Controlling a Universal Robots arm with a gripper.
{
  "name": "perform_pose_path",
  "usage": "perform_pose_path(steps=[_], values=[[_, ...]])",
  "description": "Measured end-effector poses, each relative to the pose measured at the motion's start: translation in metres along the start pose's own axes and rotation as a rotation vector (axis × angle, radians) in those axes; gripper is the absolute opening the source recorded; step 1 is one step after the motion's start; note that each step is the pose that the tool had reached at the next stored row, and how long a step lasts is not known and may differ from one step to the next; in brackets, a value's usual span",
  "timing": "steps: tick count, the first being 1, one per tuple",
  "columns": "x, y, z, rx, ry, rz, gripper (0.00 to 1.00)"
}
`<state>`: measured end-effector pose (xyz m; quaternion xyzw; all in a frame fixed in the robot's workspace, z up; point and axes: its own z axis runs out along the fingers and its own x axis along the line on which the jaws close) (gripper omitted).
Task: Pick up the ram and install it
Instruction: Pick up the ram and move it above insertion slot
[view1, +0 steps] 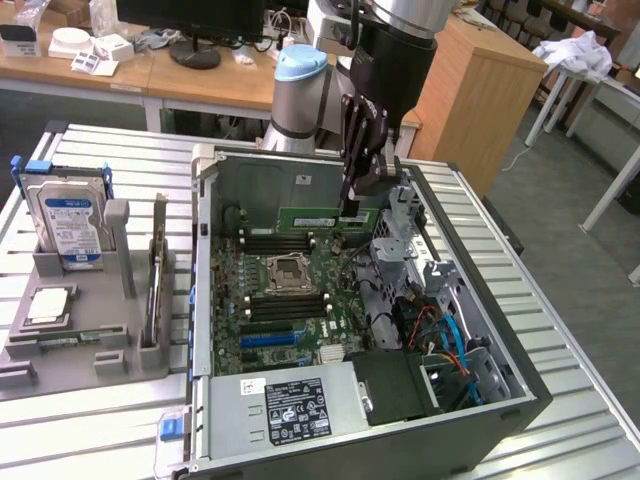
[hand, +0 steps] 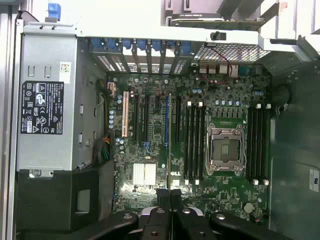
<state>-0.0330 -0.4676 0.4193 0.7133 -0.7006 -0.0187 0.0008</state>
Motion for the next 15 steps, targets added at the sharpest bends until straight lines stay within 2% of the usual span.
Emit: perform_pose_path(steps=[15], values=[[-0.0017, 0.0023, 0.0001, 0.0003, 0.0001, 0.003, 0.12]])
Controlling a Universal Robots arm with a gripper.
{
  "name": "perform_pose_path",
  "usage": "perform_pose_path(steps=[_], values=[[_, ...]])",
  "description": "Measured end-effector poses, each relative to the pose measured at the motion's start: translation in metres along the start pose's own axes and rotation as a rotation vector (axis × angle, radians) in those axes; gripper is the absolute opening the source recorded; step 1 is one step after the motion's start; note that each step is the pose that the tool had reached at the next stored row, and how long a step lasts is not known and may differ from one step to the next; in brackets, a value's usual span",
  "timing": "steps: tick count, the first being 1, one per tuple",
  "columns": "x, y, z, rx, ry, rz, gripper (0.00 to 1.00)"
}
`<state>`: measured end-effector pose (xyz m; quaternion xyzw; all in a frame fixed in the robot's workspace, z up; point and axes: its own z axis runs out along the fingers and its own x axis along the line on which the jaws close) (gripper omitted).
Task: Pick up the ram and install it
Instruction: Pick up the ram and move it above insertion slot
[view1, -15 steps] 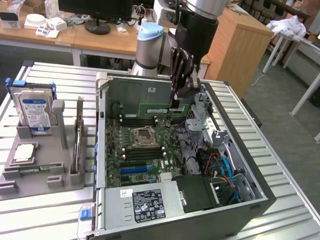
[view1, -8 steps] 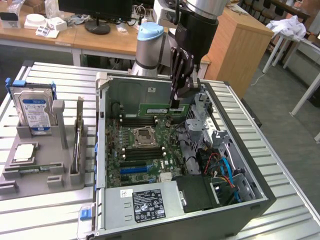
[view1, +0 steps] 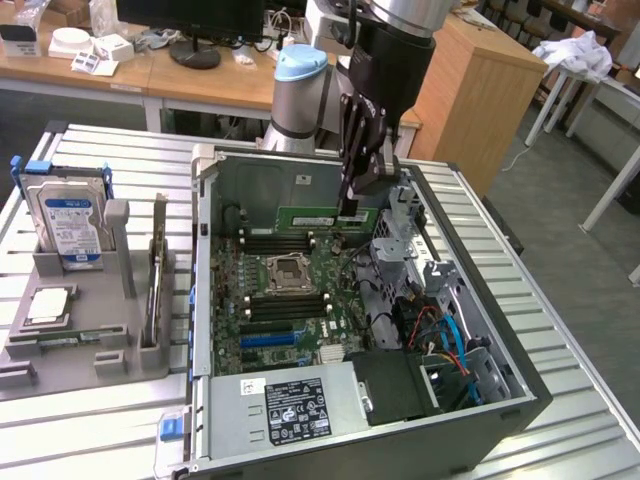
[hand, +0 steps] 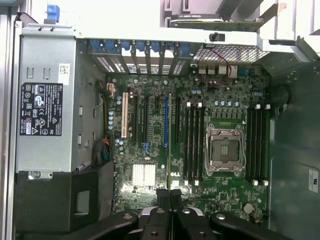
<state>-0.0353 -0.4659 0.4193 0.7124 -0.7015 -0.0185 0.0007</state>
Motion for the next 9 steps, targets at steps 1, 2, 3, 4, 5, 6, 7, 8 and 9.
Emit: perform_pose_path(steps=[1, 2, 3, 4, 5, 6, 7, 8, 9], values=[[-0.0006, 0.0006, 0.0001, 0.0000, -0.0001, 0.000, 0.12], [-0.0013, 0.0012, 0.0001, -0.0001, -0.0001, 0.000, 0.12], [-0.0020, 0.0016, 0.0002, -0.0001, -0.0001, 0.000, 0.12], [-0.0029, 0.0020, 0.0003, 0.0000, -0.0001, 0.000, 0.12], [-0.0043, 0.0022, 0.0004, -0.0001, -0.0001, 0.000, 0.12], [-0.0058, 0.0025, 0.0006, 0.0000, -0.0002, 0.000, 0.12], [-0.0073, 0.0026, 0.0007, 0.0000, -0.0002, 0.000, 0.12], [-0.0089, 0.0027, 0.0008, 0.0000, -0.0001, 0.000, 0.12], [-0.0104, 0.0028, 0.0010, -0.0001, -0.0001, 0.000, 0.12]])
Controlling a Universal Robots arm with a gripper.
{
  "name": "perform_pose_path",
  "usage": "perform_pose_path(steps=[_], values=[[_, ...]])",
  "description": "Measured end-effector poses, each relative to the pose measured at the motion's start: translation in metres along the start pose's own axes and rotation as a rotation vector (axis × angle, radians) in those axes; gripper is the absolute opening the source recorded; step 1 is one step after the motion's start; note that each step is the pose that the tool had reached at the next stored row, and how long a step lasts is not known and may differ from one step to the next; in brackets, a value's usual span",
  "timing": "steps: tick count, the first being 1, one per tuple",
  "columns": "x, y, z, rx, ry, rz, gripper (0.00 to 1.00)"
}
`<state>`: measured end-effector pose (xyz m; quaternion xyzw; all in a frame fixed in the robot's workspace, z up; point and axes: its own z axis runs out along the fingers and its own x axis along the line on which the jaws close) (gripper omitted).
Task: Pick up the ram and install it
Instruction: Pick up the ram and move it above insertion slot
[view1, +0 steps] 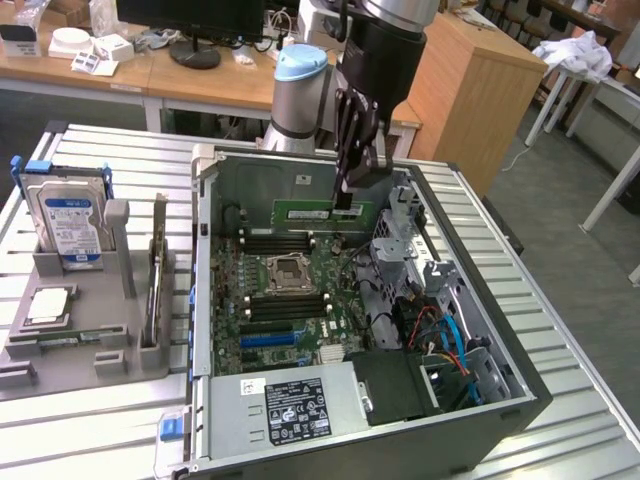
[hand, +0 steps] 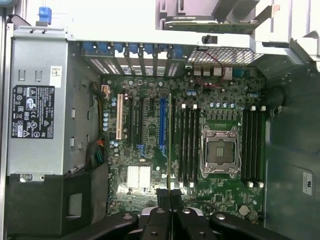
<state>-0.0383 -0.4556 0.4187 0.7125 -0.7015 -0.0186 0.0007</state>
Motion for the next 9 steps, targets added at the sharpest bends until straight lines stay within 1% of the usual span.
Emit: perform_pose_path(steps=[9], values=[[-0.016, 0.0005, 0.0016, 0.0001, 0.0000, 0.001, 0.12]])
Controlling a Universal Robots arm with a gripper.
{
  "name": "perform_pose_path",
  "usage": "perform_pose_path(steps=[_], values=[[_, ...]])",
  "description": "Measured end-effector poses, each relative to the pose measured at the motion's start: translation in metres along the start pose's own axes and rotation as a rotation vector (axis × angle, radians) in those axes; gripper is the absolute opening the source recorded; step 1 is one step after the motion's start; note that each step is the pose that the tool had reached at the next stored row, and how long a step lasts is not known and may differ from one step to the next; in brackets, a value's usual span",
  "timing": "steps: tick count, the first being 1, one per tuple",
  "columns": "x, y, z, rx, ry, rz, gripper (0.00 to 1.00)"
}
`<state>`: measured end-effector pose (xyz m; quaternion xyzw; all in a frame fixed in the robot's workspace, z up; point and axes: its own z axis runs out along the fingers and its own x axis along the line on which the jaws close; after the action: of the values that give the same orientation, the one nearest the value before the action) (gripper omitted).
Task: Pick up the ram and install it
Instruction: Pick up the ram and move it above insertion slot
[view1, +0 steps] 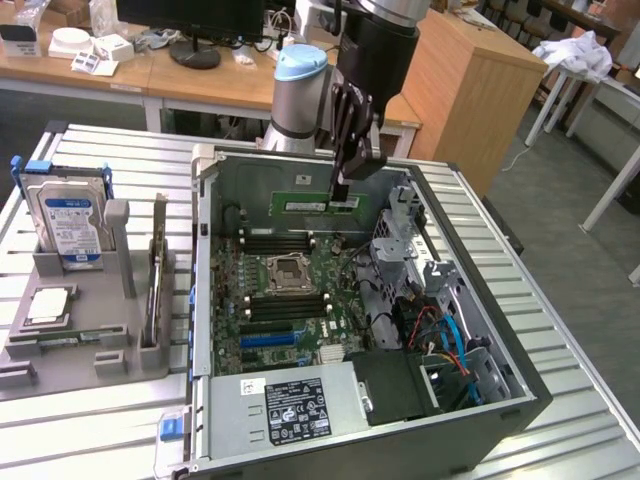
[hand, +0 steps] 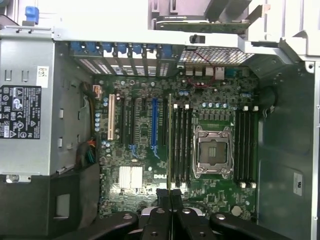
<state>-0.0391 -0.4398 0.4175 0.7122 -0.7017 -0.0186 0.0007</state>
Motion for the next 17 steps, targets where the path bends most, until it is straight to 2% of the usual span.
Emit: perform_pose_path(steps=[7, 17], values=[[-0.012, 0.0002, 0.0014, 0.0000, -0.0001, 0.000, 0.12], [-0.022, 0.0005, 0.0029, -0.0001, 0.0001, 0.000, 0.12]])
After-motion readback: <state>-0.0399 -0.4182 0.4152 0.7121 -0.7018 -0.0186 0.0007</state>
